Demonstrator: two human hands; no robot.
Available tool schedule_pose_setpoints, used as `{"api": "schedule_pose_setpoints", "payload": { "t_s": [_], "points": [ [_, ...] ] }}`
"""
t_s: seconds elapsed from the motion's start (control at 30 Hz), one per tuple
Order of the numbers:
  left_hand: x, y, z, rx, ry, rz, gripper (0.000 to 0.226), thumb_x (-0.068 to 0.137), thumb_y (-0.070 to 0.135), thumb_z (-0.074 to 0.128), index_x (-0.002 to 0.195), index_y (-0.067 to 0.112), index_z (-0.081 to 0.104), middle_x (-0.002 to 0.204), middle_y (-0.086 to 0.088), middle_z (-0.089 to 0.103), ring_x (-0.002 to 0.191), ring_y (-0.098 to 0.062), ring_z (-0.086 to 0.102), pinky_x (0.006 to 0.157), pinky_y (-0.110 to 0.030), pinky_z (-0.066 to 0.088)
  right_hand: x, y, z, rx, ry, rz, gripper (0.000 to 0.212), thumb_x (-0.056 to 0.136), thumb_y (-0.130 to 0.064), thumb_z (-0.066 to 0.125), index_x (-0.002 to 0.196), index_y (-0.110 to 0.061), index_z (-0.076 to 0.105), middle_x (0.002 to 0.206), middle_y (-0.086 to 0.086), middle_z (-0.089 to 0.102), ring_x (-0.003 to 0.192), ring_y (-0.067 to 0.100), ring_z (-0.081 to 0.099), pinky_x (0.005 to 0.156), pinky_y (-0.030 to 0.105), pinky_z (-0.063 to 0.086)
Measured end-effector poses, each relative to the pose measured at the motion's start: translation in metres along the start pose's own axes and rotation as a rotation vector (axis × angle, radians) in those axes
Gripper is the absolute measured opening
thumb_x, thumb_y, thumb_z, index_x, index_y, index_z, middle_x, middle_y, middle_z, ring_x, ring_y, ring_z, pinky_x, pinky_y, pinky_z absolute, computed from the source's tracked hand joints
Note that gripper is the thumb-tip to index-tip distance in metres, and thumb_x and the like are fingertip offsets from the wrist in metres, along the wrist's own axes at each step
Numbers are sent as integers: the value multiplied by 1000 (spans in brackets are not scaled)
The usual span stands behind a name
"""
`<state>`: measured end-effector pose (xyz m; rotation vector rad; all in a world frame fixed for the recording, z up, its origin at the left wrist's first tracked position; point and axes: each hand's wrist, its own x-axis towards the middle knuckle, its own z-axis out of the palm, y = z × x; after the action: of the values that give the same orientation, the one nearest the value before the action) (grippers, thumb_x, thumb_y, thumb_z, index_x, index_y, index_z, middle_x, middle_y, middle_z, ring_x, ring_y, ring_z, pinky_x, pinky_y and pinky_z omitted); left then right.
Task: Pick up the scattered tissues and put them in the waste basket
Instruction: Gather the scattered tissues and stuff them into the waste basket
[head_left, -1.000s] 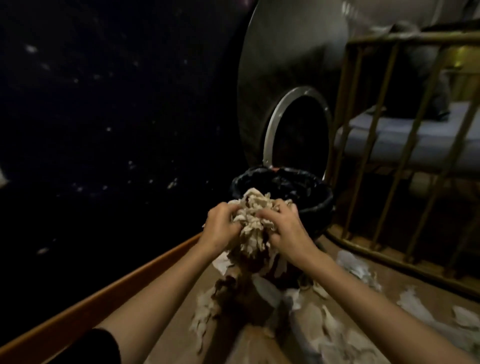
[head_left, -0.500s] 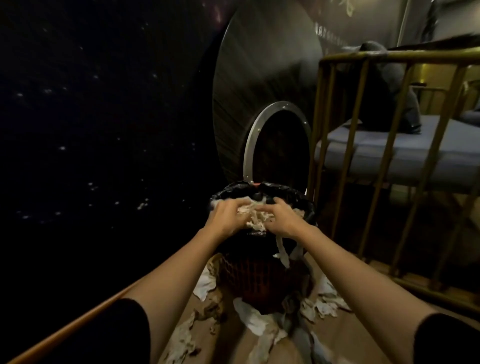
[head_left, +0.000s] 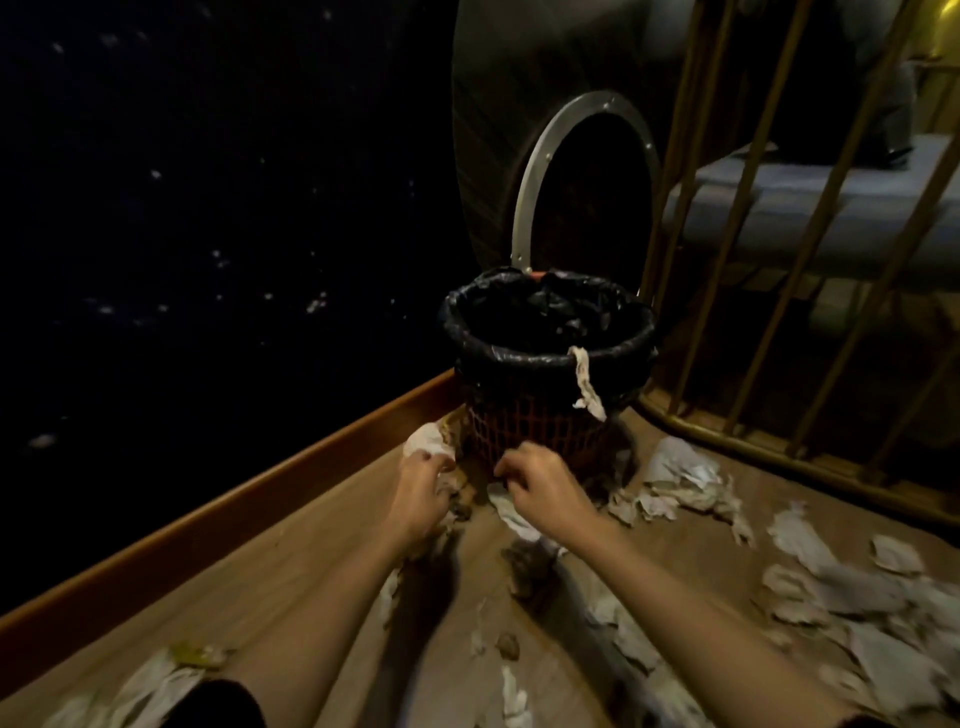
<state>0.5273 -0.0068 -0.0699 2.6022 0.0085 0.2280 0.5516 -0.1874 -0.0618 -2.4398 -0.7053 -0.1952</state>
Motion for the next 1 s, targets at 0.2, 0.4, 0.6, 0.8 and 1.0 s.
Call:
{"api": "schedule_pose_setpoints", "payload": {
  "t_s": [0.2,0.4,0.6,0.8,1.0],
  "points": [
    [-34,-73,50,95,-266,-355,76,84,13,59,144,34,17,153,-17,15,133,-41,32,108,-43,34,-32,55,71,-185,-379,295,63,86,-3,50,138,-31,30,154,3,17,132,39,20,106,49,32],
    [-16,-85,72,45,-271,-361,91,78,-13,49,144,39,16,157,-16,-4,138,-42,23,106,-45,39,-15,80,98,-247,-471,319,79,86,4,47,144,-36,12,158,1,2,137,46,11,107,54,29],
    [33,-79,91,205,-285,-90,77,83,-2,51,143,36,23,157,-15,0,138,-46,19,110,-50,33,-6,96,119,-335,-305,288,46,88,-2,45,132,-17,37,136,11,39,117,38,35,93,43,38],
    [59,-76,130,104,-275,-32,5,82,20,56,83,20,61,76,-10,60,60,-22,53,51,-28,45,-19,103,132,-202,-70,238,29,80,11,50,99,-5,63,108,13,57,100,30,51,72,35,42],
    [32,-70,103,42,-369,-40,20,74,-6,57,79,6,71,76,-13,69,72,-25,66,70,-34,54,-14,86,127,-31,79,357,27,80,11,50,98,1,67,108,17,62,104,32,54,83,36,45]
  ]
}}
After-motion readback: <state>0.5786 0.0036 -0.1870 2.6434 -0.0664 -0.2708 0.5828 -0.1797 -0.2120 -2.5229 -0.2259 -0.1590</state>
